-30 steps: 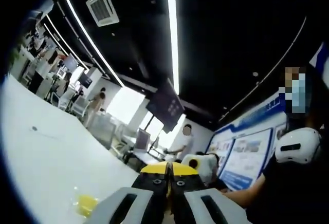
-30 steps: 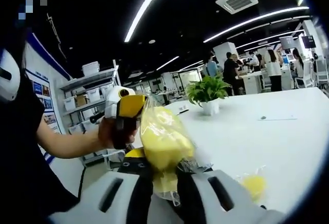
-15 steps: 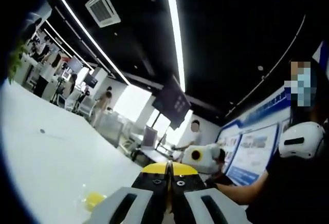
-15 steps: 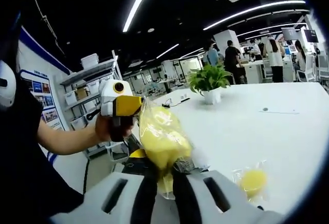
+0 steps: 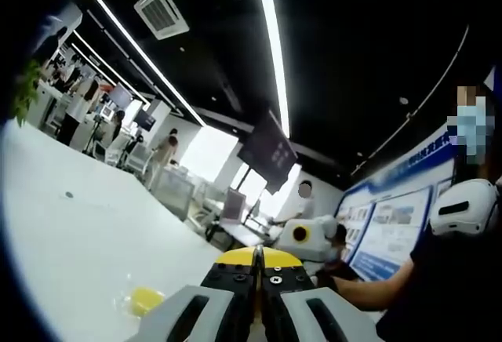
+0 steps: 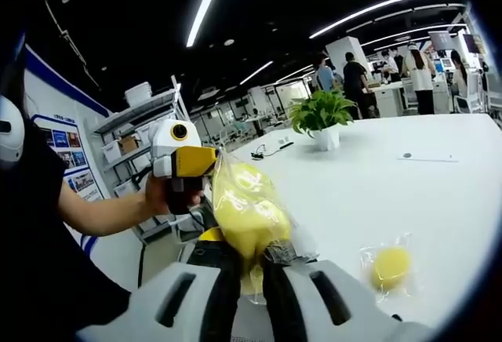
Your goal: Compare the silicone blocks by pressing each to a similar depth, holding the contact briefly, and releasing to observe deformation and rebound differences across the visible hardness samples.
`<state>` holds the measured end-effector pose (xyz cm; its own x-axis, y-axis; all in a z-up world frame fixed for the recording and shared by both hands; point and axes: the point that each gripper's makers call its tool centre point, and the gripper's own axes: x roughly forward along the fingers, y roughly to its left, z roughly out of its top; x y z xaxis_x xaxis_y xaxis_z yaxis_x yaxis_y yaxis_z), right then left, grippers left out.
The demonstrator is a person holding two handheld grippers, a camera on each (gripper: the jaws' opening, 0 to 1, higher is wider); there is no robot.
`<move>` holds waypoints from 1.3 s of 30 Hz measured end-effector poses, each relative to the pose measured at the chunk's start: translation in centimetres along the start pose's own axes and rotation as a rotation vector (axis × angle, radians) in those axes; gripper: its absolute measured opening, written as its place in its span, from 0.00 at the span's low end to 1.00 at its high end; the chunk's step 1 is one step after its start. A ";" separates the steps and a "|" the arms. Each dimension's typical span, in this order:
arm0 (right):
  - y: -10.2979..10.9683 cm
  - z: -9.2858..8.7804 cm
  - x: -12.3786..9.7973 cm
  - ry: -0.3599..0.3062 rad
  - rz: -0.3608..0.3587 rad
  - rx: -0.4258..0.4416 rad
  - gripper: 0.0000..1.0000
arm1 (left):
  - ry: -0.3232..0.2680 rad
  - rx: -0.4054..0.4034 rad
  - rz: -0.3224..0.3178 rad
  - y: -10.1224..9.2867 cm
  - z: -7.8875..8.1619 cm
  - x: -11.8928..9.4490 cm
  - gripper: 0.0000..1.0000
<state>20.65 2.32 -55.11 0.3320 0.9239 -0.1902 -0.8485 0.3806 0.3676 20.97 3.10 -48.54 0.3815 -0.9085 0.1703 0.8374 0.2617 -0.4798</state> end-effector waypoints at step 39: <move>0.5 0.7 0.2 -0.057 0.022 0.076 0.04 | -0.008 0.071 0.009 0.1 0.8 0.1 0.00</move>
<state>20.58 2.66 -54.36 0.3381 0.9321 -0.1301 -0.8228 0.3598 0.4398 21.45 3.31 -47.88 0.3918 -0.9035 0.1739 0.8595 0.2920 -0.4194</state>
